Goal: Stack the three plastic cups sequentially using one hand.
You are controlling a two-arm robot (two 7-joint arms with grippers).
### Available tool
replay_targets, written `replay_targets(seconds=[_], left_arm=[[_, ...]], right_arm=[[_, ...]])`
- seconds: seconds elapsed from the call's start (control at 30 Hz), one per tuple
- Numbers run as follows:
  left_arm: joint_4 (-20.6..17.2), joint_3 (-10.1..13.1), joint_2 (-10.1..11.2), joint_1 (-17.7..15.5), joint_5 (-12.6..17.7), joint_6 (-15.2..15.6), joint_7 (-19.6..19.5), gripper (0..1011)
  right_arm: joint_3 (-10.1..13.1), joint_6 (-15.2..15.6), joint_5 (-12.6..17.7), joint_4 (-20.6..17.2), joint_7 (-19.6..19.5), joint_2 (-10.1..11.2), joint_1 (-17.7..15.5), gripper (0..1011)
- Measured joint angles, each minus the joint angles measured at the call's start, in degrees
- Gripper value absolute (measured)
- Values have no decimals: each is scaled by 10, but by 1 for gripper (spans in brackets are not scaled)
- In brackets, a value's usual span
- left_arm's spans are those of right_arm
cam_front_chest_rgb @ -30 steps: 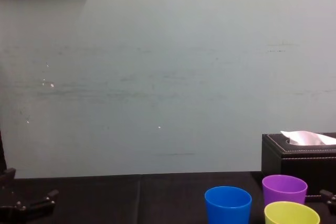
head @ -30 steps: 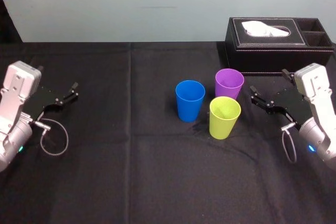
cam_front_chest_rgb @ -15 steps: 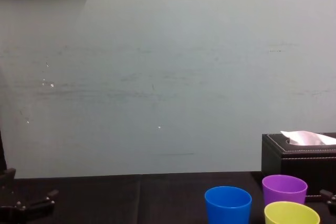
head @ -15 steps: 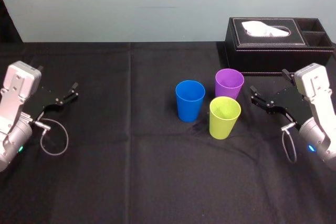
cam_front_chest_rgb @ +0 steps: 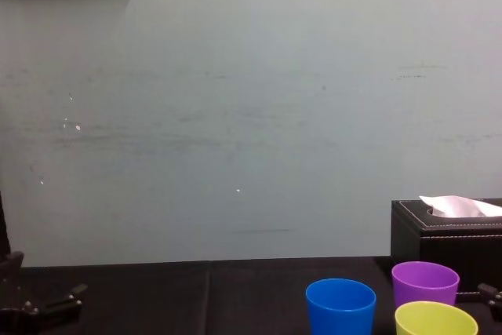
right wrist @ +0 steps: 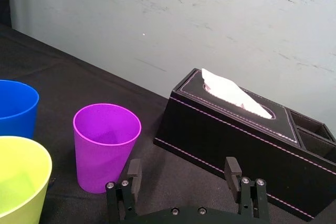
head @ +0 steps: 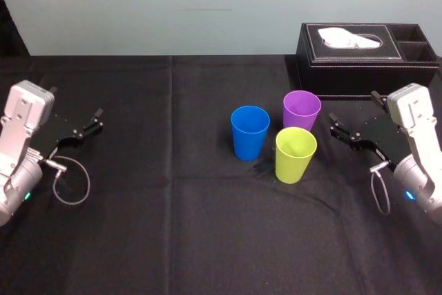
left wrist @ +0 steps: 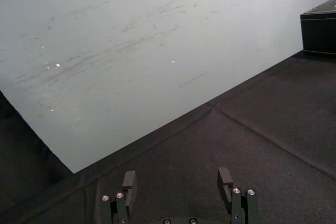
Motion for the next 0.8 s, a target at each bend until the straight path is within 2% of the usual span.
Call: replay_targets(seconds=[0.23,0.47,0.63,0.8], left_arm=[[0,0,0,0,0,0,0,1011],[0,0,0,0,0,0,0,1011],[0,0,0,0,0,0,0,1011],[0,0,0,0,0,0,0,1011]], right_arm=[[1,0,0,0,0,0,0,1003],[15,-6,14,-9,14,-9,-8,1003],[32,0,39,-38,29,-10,-30,1003],[51,21,62,-89,43,5,-71,1003]])
